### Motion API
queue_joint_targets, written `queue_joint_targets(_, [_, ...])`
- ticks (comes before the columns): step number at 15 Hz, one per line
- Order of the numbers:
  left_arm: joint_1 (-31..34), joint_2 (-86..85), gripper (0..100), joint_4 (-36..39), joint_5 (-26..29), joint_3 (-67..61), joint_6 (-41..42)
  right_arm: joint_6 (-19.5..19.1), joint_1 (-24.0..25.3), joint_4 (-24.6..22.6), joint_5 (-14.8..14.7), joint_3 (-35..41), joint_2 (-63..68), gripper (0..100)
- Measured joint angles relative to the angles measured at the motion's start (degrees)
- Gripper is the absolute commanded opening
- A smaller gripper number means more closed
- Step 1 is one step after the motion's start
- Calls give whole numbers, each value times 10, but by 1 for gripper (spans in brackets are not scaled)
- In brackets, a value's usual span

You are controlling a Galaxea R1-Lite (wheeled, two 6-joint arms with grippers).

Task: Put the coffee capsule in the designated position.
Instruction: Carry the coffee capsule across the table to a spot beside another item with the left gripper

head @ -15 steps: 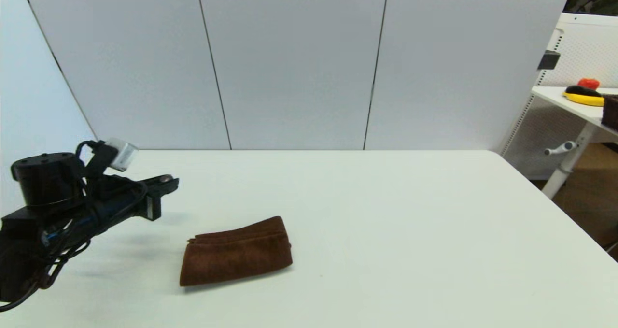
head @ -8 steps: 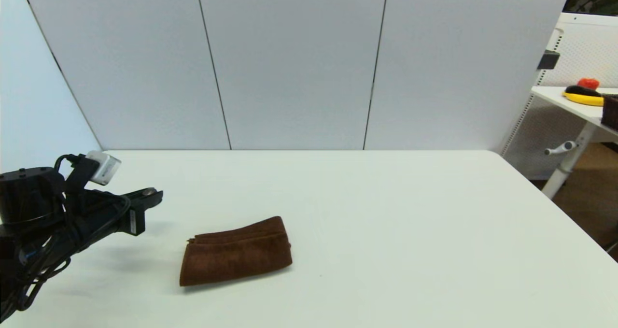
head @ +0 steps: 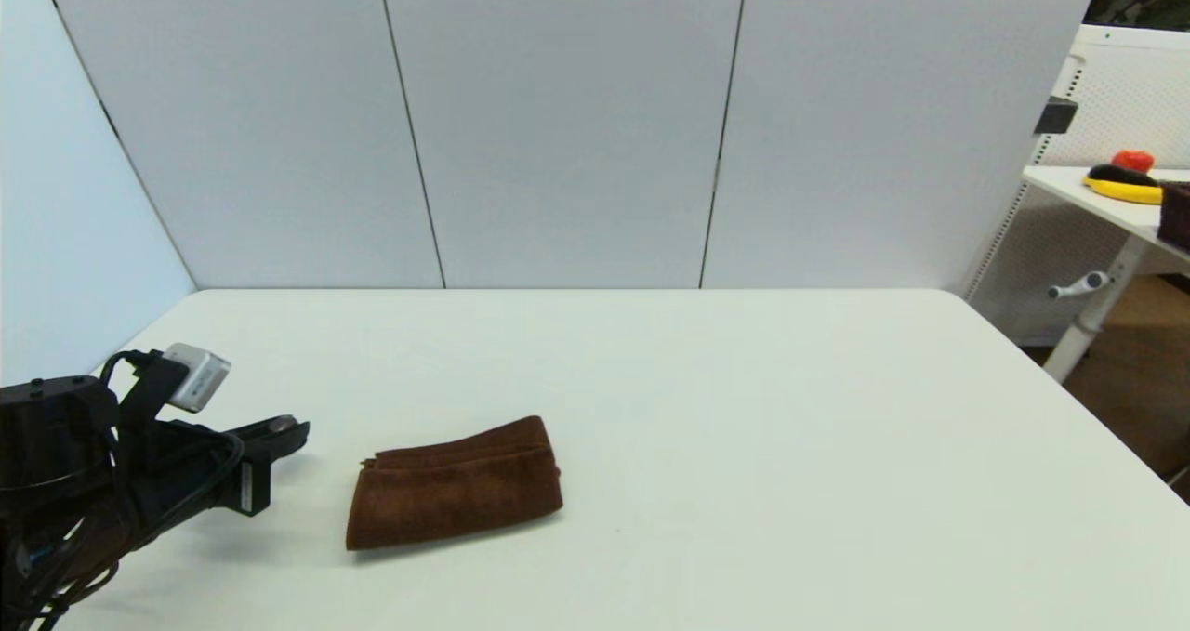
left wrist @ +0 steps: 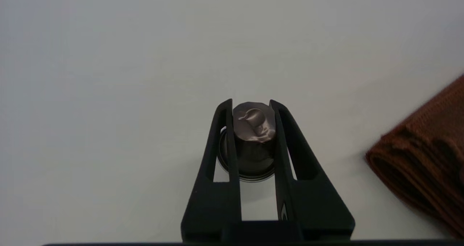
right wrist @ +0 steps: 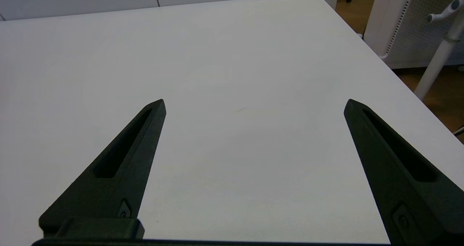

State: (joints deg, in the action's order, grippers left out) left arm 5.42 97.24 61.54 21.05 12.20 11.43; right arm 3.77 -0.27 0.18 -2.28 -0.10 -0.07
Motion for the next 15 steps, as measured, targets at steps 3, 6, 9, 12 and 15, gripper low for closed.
queue_joint_targets(3, [0, -8, 0, 0, 0, -13, -1, 0, 0, 0, 0, 0, 0, 100])
queue_joint_targets(6, [1, -16, 0, 0, -1, -25, -3, 0, 0, 0, 0, 0, 0, 100])
queue_joint_targets(9, [0, -28, 0, 0, -6, -42, -3, 0, 0, 0, 0, 0, 0, 100])
queue_joint_targets(12, [0, -36, 0, 0, -10, -52, -4, 0, 0, 0, 0, 0, 0, 100])
queue_joint_targets(15, [0, -41, 0, 0, -10, -63, -4, 0, 0, 0, 0, 0, 0, 100])
